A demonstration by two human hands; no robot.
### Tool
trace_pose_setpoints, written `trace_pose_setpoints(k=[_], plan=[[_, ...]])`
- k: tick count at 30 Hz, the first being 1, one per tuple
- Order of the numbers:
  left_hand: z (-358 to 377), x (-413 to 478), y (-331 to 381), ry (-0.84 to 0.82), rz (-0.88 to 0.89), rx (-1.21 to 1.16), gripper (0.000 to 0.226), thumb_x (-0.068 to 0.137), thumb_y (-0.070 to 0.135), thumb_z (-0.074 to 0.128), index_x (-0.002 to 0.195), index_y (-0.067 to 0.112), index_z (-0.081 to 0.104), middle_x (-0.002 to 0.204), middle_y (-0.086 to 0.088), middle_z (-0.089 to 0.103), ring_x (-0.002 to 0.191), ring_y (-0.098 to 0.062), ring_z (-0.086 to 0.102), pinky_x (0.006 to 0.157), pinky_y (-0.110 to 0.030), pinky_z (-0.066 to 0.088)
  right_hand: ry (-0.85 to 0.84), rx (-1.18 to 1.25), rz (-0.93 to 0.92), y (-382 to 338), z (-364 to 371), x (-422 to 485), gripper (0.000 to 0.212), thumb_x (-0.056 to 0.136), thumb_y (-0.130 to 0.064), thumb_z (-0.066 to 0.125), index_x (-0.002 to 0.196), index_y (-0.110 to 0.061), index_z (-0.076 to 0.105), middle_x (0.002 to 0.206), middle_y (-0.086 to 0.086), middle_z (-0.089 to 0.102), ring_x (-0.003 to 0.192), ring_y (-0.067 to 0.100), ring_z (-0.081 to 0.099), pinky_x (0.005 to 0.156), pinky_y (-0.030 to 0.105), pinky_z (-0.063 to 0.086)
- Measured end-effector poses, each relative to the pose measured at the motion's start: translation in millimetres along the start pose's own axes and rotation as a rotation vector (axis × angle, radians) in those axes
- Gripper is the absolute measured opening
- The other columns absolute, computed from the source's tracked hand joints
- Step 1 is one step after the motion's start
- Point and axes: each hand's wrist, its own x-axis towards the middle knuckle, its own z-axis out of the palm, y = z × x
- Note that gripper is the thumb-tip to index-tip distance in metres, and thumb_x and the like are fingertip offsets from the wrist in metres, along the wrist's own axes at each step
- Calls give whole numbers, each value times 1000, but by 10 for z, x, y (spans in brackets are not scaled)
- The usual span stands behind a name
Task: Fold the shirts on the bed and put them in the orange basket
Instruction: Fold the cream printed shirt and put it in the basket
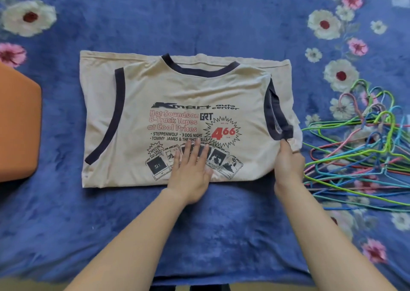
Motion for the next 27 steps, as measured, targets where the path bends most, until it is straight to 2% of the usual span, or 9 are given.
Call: trace_pose_setpoints(k=[4, 7, 9, 11, 15, 18, 21, 24, 27], plan=[[-346, -46, -151, -22, -72, -787, 42, 103, 33, 32, 143, 24, 40, 155, 5, 25, 143, -9, 18, 114, -27, 11, -215, -48, -188, -265, 275, -578, 17, 94, -19, 53, 100, -12, 67, 85, -9, 63, 77, 6, 57, 63, 17, 39], [-742, -208, -468, 12, -318, -1537, 37, 102, 39, 30, 119, 24, 59, 135, -1, 56, 115, -12, 54, 98, -27, 38, -363, -126, -291, -271, 579, -1050, 17, 93, -22, 52, 96, -12, 64, 66, -13, 56, 59, -1, 49, 62, 21, 37], [-928, -320, -803, 55, -387, -1891, 44, 101, 43, 27, 116, 17, 58, 127, -7, 61, 112, -19, 59, 98, -33, 43, -514, -145, -394, -220, 780, -1393, 42, 89, -30, 49, 128, -17, 57, 92, -12, 65, 83, -2, 58, 78, 22, 43], [-1061, -427, -1159, 144, -420, -2057, 49, 100, 45, 28, 117, 11, 58, 118, -10, 66, 111, -24, 60, 97, -39, 45, -666, -168, -484, -109, 983, -1735, 57, 87, -28, 48, 143, -19, 41, 139, -9, 49, 129, 1, 42, 108, 25, 33], [-1136, -555, -1678, 186, -514, -2038, 53, 96, 52, 30, 117, 13, 60, 115, -5, 68, 110, -23, 60, 90, -41, 50, -939, -429, -750, 210, 1254, -2170, 61, 93, -24, 49, 149, -15, 28, 154, -8, 23, 143, 3, 11, 119, 29, 12], [-1106, -579, -1757, 138, -528, -1876, 41, 97, 46, 37, 108, 16, 63, 103, -4, 70, 93, -17, 65, 80, -34, 50, -1106, -669, -761, 454, 1272, -2168, 58, 89, -25, 54, 143, -13, 39, 153, 0, 30, 142, 15, 22, 111, 16, 11], [-1042, -518, -1687, 258, -483, -1542, 17, 93, 21, 56, 104, 11, 63, 90, -3, 72, 73, -10, 68, 61, -24, 55, -1047, -714, -767, 499, 1225, -2064, 54, 82, -36, 44, 130, -13, 53, 139, -1, 47, 129, 14, 40, 105, 13, 20], [-990, -475, -1686, 500, -372, -1129, 12, 87, 3, 62, 91, 14, 64, 87, 0, 70, 69, -5, 63, 70, -24, 52, -881, -679, -753, 447, 1210, -1800, 52, 77, -40, 37, 113, -13, 62, 114, -2, 59, 109, 14, 52, 92, 19, 36], [-975, -541, -1716, 570, -402, -1084, 18, 84, 5, 64, 78, 22, 61, 81, 7, 67, 73, -4, 62, 67, -18, 49, -733, -698, -732, 264, 1268, -1561, 24, 88, -20, 52, 106, -11, 64, 105, -3, 60, 101, 15, 54, 77, 19, 34]])
